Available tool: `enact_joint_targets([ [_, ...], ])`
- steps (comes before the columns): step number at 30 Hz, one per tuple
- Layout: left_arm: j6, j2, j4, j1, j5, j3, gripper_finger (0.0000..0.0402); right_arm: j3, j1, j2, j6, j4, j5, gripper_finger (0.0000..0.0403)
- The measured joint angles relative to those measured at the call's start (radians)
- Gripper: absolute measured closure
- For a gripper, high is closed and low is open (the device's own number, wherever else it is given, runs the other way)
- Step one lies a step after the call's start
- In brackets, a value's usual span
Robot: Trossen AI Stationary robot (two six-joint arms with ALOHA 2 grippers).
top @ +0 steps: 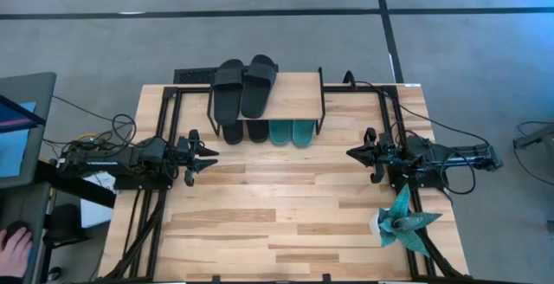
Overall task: Pick and place slides into the shelf
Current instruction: Return to Home Position
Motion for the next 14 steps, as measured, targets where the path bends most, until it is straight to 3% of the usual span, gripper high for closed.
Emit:
enact_joint_targets([
  [14,0.009,0.000,0.000,0.000,0.000,0.000,0.0292,0.000,0.000,0.000,0.000,0.000,0.000,0.0403],
])
